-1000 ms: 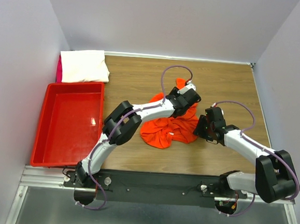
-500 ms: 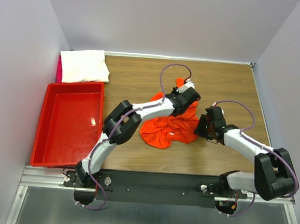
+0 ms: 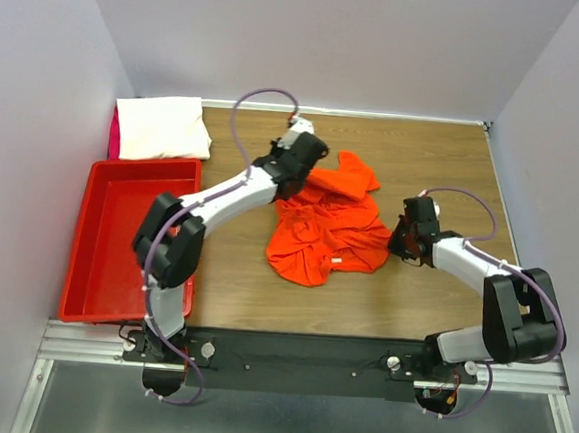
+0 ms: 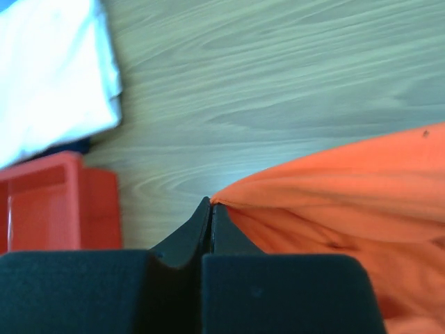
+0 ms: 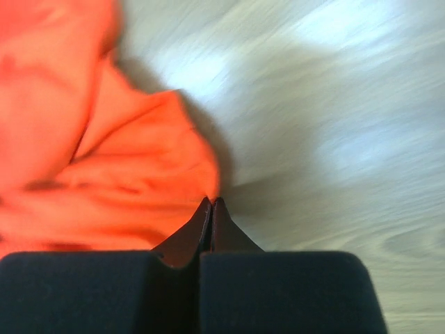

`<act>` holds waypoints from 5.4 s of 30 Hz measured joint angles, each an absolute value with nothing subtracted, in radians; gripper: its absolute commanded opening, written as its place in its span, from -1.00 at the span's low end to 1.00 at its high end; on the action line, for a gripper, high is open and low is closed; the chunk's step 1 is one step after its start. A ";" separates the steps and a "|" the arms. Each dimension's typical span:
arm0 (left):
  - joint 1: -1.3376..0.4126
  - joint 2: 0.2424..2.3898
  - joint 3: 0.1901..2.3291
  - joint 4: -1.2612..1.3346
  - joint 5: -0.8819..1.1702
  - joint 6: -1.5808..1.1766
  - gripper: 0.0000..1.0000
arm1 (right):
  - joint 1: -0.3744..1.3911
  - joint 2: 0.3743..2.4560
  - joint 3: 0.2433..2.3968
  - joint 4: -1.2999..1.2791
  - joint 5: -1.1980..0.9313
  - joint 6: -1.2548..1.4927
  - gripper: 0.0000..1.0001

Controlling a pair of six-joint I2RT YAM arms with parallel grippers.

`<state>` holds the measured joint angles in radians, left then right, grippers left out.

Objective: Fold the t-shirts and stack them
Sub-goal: Flatten the tshirt out

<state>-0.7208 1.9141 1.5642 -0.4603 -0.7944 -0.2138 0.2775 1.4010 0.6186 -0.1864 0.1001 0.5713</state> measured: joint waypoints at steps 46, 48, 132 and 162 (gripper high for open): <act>-0.501 1.376 0.745 -0.181 -0.240 -0.532 -1.00 | 0.557 1.884 1.131 -0.127 -0.294 0.383 -0.09; -0.501 1.376 0.745 -0.180 -0.239 -0.532 -1.00 | 0.557 1.904 1.145 -0.120 -0.294 0.382 -0.09; -0.532 1.153 0.547 -0.109 -0.010 -0.710 0.29 | -0.101 1.359 0.687 -0.244 -0.016 0.647 -0.23; -0.440 0.783 0.670 -0.197 -0.542 -0.404 0.97 | 0.342 1.934 1.123 0.255 -0.514 0.776 0.08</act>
<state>-0.4404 0.7830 0.6704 -0.1970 -0.5419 -0.4042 0.3416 1.9335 1.1229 0.2554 -0.5140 0.7757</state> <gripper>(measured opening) 0.985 0.539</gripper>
